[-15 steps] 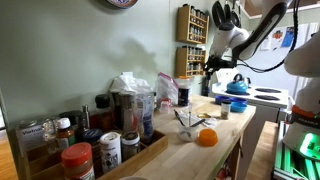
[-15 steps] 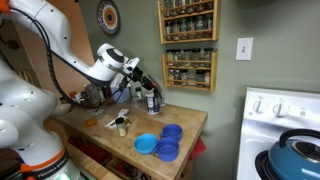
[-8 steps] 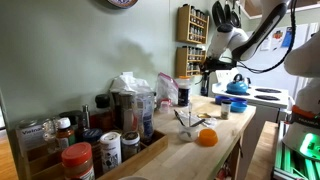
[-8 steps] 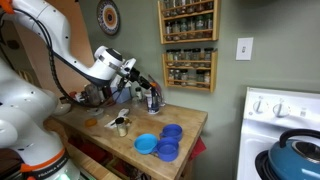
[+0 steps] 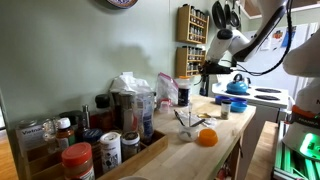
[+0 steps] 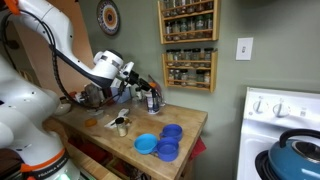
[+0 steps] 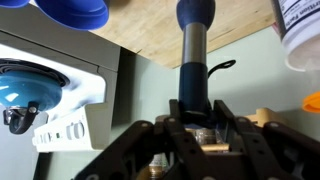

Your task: Place the flashlight upright on the table

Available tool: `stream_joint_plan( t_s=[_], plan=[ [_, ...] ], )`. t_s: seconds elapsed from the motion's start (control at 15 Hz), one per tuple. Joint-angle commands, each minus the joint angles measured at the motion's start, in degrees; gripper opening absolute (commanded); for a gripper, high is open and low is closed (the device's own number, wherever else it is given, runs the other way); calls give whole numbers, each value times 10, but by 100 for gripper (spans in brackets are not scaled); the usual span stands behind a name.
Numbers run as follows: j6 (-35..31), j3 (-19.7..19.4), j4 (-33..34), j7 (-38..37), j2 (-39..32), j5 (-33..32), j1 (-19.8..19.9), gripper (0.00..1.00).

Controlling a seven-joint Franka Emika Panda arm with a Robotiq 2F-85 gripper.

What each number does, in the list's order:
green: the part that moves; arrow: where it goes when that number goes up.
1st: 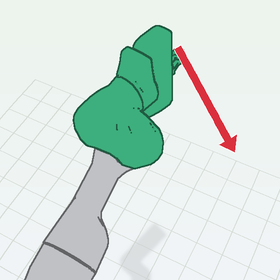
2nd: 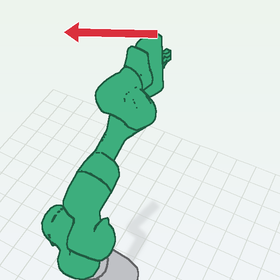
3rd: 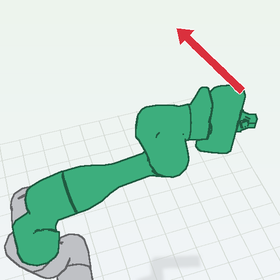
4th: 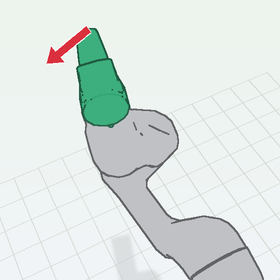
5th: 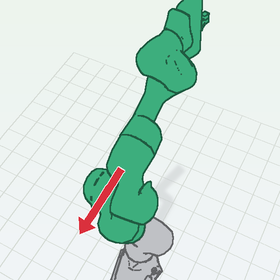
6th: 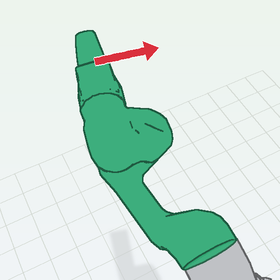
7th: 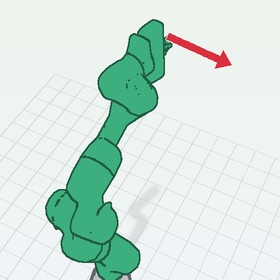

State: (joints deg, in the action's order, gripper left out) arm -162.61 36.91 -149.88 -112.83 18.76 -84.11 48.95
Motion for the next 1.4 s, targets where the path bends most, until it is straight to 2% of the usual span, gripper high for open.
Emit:
stream_joint_plan(
  t_s=[0.0,0.27,0.67,0.93,1.13,1.2,1.27,1.33],
  plan=[
    [47,30,17,-71,-54,-67,19,13],
    [86,36,27,-129,-101,-116,19,13],
    [102,27,50,-183,-166,-148,15,13],
    [121,27,62,-201,-183,-169,13,13],
    [161,31,67,-217,-180,-194,8,13],
    [178,-74,68,-210,-182,-198,-103,13],
    [193,-92,68,-207,-184,-201,-124,13],
    [205,-129,70,-202,-189,-202,-166,13]
  ],
)
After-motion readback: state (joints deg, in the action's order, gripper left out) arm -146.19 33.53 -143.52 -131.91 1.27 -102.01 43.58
